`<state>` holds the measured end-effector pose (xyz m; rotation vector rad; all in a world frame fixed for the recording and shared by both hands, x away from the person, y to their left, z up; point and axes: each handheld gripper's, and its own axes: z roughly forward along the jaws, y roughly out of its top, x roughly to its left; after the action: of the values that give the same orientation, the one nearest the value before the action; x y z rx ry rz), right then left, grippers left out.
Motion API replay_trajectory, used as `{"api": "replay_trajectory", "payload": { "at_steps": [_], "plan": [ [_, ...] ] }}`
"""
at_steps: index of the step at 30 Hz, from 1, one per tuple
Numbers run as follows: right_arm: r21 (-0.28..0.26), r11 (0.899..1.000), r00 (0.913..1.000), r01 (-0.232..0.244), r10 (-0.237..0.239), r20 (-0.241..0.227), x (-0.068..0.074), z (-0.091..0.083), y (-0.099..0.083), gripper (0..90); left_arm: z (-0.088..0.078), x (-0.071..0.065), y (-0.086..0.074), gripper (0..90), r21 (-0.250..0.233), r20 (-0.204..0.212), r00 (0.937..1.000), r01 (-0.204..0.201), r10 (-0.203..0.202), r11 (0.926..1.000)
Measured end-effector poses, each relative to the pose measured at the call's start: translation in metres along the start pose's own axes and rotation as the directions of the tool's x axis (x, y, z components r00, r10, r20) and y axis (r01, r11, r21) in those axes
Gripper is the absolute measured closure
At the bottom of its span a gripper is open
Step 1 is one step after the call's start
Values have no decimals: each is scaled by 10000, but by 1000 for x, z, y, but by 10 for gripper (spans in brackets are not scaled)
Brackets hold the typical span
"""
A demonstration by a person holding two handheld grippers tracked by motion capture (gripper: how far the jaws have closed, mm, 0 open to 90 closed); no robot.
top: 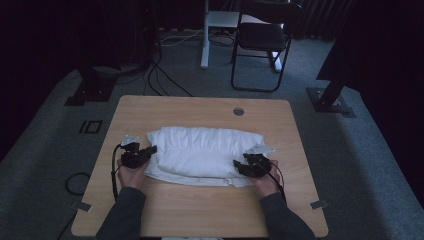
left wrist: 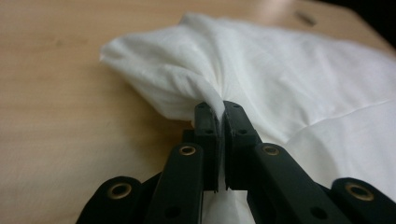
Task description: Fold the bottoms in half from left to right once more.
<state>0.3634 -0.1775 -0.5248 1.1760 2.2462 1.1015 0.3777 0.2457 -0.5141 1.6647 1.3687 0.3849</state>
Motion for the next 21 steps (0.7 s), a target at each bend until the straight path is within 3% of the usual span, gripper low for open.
{"api": "replay_trajectory", "payload": {
  "at_steps": [4,6,7,8,10,12,13,14,16,19,21],
  "plan": [
    [-821,9959,9978,377,-330,580,15,-2,24,392,-3,-7,9,866,-386,425,9991,-46,62,9992],
    [-986,9936,9984,558,-550,103,30,6,41,391,-5,-10,14,867,-564,578,9983,-6,38,9984],
    [-986,9936,9984,558,-550,103,30,6,41,391,-5,-11,16,867,-610,614,9981,-32,69,9981],
    [-774,9925,9955,949,-952,-4,40,21,47,392,-8,-14,22,867,-783,727,9971,-163,220,9968],
    [-577,9930,9947,1031,-1033,-6,43,29,48,395,-9,-17,26,867,-887,807,9963,-232,304,9958],
    [217,9937,9935,1101,-1094,-327,47,57,46,419,-12,-20,30,869,-1055,958,9946,-295,397,9940],
    [857,9893,9923,1184,-1147,-463,50,72,43,420,-13,-22,33,869,-1159,1116,9927,-332,463,9927],
    [631,9957,9939,679,-620,-917,47,84,39,420,-15,-25,36,870,-1299,1182,9915,-391,547,9908],
    [626,9967,9936,509,-442,-1043,46,86,39,421,-18,-31,43,870,-1426,1274,9893,-527,711,9884],
    [688,9958,9938,603,-534,-977,51,87,41,422,-20,-36,50,870,-1590,1408,9864,-619,847,9853],
    [591,9965,9954,599,-552,-782,64,92,43,423,-21,-51,62,870,-1764,1620,9793,-922,1213,9800]
  ]
}}
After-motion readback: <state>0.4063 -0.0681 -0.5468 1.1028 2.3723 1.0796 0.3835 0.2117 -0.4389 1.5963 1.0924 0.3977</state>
